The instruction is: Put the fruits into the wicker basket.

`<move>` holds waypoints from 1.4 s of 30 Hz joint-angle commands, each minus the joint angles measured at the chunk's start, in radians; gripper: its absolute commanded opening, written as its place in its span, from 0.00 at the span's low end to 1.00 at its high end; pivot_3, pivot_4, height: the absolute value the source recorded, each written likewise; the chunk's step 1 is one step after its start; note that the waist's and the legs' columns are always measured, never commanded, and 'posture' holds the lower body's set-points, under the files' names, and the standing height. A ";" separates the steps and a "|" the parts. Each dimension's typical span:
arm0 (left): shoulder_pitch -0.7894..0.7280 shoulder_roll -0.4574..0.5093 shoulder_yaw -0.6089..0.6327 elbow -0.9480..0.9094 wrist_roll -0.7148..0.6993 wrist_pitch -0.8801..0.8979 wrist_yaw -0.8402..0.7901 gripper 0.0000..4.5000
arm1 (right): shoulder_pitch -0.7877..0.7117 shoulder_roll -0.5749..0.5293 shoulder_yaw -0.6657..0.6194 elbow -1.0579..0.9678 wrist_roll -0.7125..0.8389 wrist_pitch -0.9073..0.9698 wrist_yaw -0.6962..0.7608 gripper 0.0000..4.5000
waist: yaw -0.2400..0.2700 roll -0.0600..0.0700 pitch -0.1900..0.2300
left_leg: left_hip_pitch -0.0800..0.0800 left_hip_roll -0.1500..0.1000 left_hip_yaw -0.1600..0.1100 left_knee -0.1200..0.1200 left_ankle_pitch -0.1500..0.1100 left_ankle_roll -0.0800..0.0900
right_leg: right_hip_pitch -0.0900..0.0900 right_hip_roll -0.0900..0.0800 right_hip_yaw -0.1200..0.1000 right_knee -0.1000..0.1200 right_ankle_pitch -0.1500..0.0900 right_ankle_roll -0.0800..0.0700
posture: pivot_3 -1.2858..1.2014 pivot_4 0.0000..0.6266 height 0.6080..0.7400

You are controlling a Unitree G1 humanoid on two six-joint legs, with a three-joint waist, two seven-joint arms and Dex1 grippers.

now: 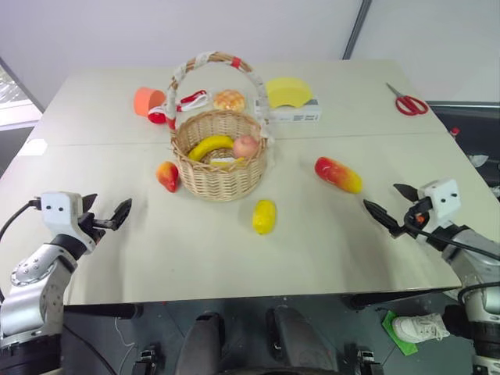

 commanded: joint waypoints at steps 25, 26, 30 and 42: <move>-0.290 -0.050 -0.051 -0.079 -0.241 0.484 0.136 1.00 | -0.186 0.001 0.280 -0.543 0.168 0.245 0.048 0.99 | 0.006 -0.001 0.000 | 0.000 0.000 -0.003 0.001 0.000 0.000 | 0.001 0.001 -0.001 0.000 0.000 0.001 | 0.52 0.24 1.00; -0.305 -0.059 -0.053 -0.069 -0.245 0.503 0.146 1.00 | -0.194 0.004 0.299 -0.556 0.164 0.248 0.045 0.99 | 0.005 -0.001 0.000 | 0.000 0.000 -0.003 0.001 0.000 0.000 | 0.001 0.001 -0.001 0.000 0.000 0.001 | 0.52 0.24 1.00; -0.367 -0.091 -0.060 -0.009 -0.249 0.571 0.193 1.00 | -0.228 0.032 0.335 -0.579 0.175 0.260 0.025 0.99 | 0.000 -0.001 0.000 | 0.000 0.000 -0.004 0.001 0.000 0.000 | 0.000 0.001 -0.001 0.000 0.000 0.000 | 0.52 0.24 1.00; -0.541 -0.154 -0.128 0.194 -0.156 0.553 0.241 1.00 | -0.177 0.055 0.392 -0.584 0.142 0.208 0.033 0.99 | 0.021 -0.001 0.000 | 0.000 -0.002 -0.004 0.001 0.000 0.000 | 0.000 0.000 -0.001 0.000 0.000 0.001 | 0.52 0.24 1.00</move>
